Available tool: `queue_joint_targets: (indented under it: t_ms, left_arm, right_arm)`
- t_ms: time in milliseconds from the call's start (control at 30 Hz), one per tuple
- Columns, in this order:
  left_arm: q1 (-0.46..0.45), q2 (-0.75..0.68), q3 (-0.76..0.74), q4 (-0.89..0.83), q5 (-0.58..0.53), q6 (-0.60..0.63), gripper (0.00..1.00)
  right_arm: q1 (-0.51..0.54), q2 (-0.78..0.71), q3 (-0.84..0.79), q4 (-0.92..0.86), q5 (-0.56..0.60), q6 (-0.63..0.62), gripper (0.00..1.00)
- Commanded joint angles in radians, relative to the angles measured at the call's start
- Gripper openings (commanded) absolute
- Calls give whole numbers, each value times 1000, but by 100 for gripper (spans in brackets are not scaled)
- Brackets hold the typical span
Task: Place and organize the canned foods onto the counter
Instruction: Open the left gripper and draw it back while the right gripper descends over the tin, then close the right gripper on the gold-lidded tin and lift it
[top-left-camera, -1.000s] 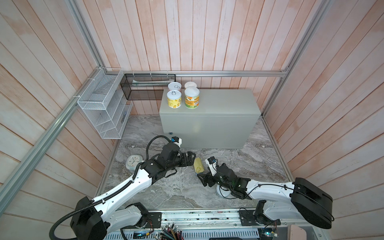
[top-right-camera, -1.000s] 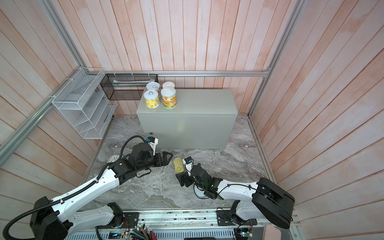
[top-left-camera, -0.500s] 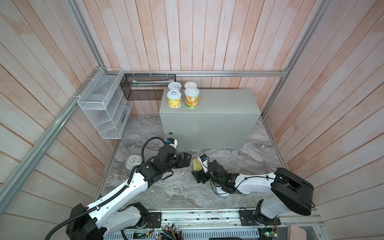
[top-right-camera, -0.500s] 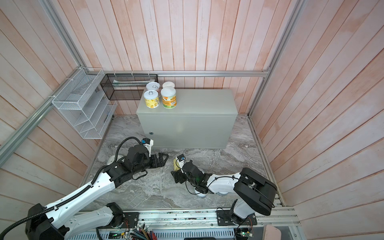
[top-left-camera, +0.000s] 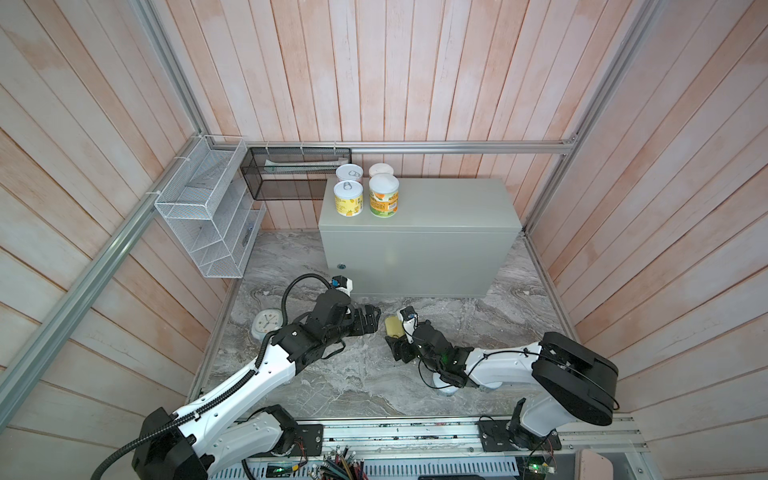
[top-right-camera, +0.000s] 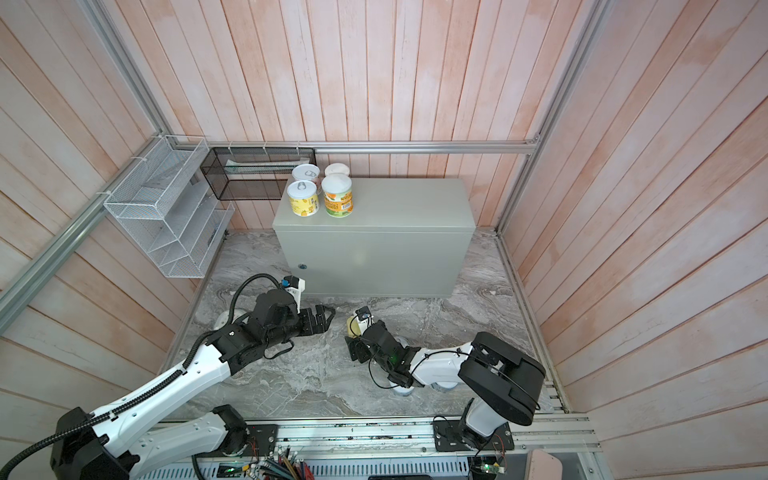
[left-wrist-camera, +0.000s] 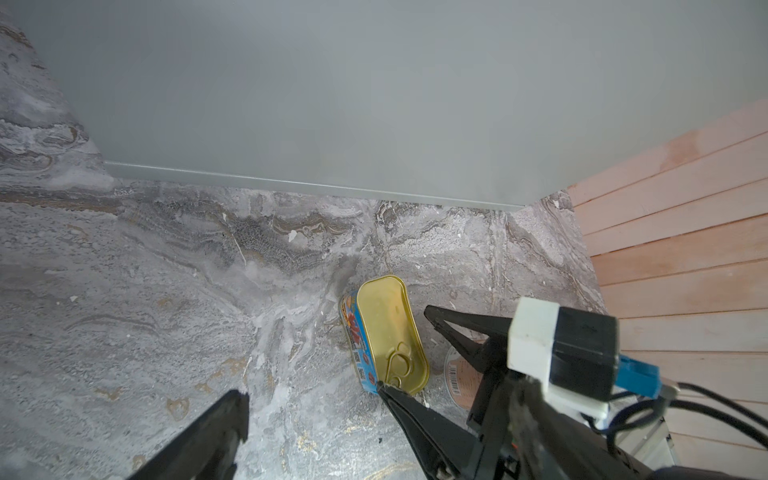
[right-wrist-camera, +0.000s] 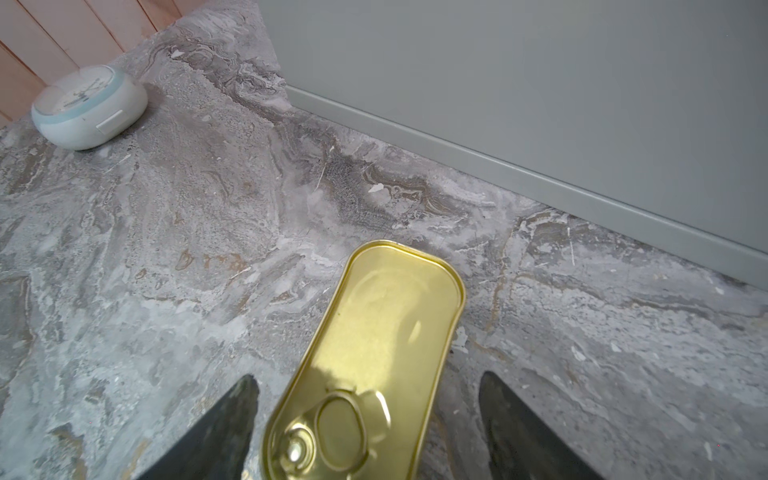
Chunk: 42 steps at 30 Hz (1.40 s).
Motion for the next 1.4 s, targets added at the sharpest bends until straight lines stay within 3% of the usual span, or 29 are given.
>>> queue_joint_targets:
  t_ms: [0,267,433,700,1033,1367]
  left_arm:
    - [7,9,-2,10,-15,1,100]
    - [7,-6,-10,4,-17,-9,100]
    - [7,-26,-22,5,-20,-14,100]
    - [6,-64,-43,-6,-22,-14,100]
    - [7,-143,-86,-18,-37,-14,100]
    - [6,-179,-99,-28,-42,-4,100]
  right_arm:
    - [3,32,-48,-71,-23,14,84]
    - [32,34,-71,-111,-27,22,84]
    - [38,26,-68,-141,-34,31,74]
    - [64,-45,-57,-263,-3,63,74]
    - [74,-56,138,-492,-87,78,76]
    - [69,64,300,-628,-30,142,79]
